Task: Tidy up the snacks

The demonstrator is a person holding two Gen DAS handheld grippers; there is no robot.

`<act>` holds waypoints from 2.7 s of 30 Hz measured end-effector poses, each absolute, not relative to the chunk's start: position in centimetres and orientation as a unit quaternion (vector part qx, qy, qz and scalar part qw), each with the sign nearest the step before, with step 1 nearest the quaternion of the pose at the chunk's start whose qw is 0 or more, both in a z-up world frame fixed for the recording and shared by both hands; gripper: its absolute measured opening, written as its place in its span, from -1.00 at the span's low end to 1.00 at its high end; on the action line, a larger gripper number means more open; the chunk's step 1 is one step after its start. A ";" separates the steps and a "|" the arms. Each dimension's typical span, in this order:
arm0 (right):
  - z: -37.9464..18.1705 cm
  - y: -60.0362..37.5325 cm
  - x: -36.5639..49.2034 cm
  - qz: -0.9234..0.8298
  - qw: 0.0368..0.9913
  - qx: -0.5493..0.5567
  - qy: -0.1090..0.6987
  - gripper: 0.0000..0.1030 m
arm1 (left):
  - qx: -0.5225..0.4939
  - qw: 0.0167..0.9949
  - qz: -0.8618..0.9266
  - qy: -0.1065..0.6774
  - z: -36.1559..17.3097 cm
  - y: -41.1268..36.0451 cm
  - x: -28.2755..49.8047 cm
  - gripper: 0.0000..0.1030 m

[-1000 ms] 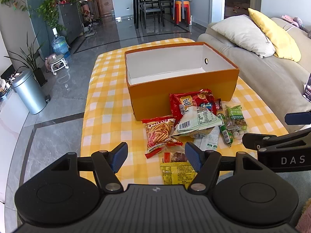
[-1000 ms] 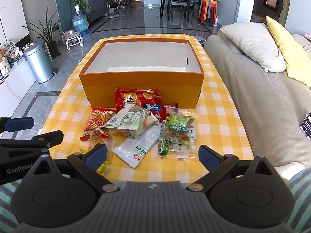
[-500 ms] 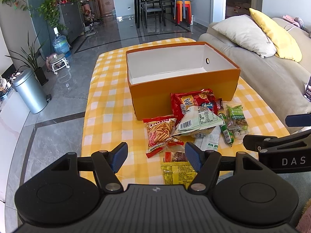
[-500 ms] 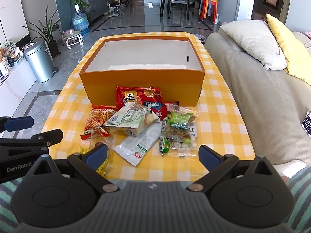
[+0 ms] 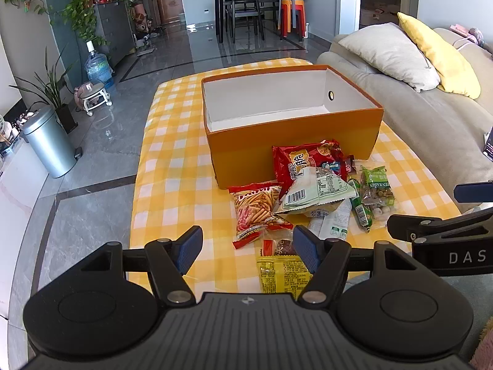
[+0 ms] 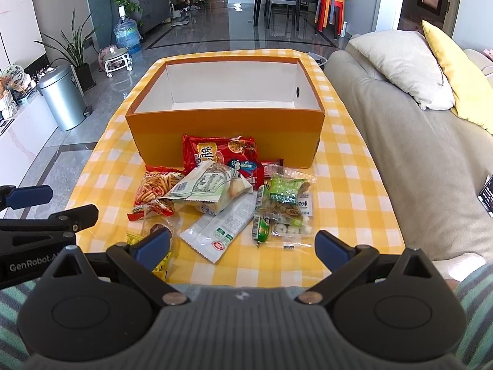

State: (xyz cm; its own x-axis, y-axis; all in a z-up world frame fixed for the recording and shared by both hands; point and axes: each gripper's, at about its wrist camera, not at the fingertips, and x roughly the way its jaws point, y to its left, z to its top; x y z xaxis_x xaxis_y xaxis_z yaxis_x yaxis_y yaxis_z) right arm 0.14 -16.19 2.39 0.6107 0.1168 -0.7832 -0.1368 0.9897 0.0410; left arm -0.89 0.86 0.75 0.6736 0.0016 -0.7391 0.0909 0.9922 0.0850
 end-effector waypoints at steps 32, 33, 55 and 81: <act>0.4 -16.4 3.2 0.073 0.890 -0.003 0.451 0.55 | -0.023 0.868 -0.098 0.487 -1.7 2.0 3.5 0.04; 0.1 -16.5 3.7 0.073 0.887 0.001 0.456 0.50 | -0.037 0.864 -0.100 0.492 -1.9 2.1 3.9 0.00; -3.5 -15.2 11.3 0.102 0.857 0.142 0.484 0.08 | -0.073 0.846 -0.042 0.526 -7.0 3.6 12.3 0.18; -5.1 -14.9 12.1 0.113 0.826 0.165 0.526 -0.50 | -0.071 0.828 -0.028 0.556 -8.5 2.4 13.5 -0.08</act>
